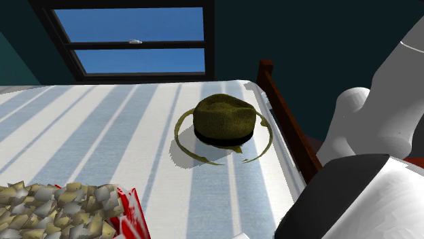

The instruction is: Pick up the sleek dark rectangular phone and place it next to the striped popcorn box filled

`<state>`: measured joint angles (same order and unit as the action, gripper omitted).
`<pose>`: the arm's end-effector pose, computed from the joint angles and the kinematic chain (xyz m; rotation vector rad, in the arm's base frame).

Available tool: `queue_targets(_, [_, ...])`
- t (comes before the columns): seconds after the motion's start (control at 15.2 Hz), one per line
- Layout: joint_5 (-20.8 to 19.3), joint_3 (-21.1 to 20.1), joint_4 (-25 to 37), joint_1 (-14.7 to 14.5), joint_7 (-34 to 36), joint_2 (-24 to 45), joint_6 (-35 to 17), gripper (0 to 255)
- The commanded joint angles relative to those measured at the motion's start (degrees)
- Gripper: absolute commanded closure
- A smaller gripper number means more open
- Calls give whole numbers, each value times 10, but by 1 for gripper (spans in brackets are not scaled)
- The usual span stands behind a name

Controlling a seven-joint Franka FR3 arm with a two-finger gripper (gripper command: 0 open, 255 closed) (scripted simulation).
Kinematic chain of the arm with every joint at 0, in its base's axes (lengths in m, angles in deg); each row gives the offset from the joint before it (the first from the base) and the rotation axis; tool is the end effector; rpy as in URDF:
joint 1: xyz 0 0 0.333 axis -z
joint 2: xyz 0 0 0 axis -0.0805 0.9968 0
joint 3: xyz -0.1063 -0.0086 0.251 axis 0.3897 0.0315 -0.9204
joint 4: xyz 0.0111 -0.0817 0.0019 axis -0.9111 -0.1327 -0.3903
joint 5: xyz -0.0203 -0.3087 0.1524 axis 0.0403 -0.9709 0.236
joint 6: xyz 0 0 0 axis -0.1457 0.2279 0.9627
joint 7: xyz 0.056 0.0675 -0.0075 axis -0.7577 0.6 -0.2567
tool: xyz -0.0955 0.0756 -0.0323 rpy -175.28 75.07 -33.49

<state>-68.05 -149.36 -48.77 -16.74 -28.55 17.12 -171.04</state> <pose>0.0413 0.4841 0.3728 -3.0502 -0.6917 -0.0120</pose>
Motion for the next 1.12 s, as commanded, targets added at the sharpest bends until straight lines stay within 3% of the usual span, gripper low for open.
queue_targets(0.0, [0, 0, 0, 0, 0, 0, 0, 0])
queue_targets(0.26, [0, 0, 0, 0, 0, 0, 0, 0])
queue_targets(0.53, [44, 30, 46, -11, -34, -52, 78, 0])
queue_targets(1.06, [44, 30, 46, -11, -34, -52, 78, 0])
